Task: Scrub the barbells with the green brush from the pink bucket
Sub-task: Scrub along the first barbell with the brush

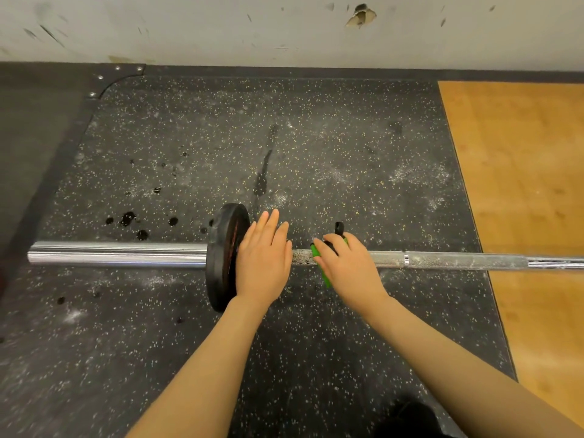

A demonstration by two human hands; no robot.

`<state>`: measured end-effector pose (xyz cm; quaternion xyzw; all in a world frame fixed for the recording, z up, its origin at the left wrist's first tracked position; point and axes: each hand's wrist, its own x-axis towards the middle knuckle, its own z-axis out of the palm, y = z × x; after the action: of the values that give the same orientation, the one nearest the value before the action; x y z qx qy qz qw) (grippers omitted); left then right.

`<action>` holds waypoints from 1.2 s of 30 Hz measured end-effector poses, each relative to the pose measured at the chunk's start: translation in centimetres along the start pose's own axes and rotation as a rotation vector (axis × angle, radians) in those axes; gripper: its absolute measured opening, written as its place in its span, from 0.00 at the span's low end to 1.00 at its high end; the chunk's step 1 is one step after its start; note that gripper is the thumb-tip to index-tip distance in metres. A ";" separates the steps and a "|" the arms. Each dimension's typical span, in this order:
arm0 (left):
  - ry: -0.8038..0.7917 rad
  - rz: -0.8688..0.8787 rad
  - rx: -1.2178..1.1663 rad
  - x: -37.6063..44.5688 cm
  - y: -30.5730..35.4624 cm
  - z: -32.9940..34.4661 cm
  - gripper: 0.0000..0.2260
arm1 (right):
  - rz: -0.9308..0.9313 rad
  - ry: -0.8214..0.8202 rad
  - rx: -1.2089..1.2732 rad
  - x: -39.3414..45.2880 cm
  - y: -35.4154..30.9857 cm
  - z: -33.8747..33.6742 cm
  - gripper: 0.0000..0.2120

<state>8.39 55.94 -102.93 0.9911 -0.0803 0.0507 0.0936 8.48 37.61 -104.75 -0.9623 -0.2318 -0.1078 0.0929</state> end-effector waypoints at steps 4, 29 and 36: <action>0.006 0.000 -0.011 -0.3 0.0 0.0 0.18 | 0.049 -0.028 -0.013 -1.4 1.8 -0.4 0.21; -0.120 -0.068 -0.015 -1.7 0.6 -0.8 0.17 | 0.049 -0.132 0.070 -1.5 -1.3 -0.8 0.20; -0.041 -0.063 -0.013 -3.7 0.7 -0.3 0.15 | 0.145 -0.112 0.028 -4.6 2.2 -2.1 0.20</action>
<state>4.59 55.88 -102.94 0.9933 -0.0511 0.0271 0.0997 5.20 33.27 -104.16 -0.9797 -0.1676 -0.0436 0.1006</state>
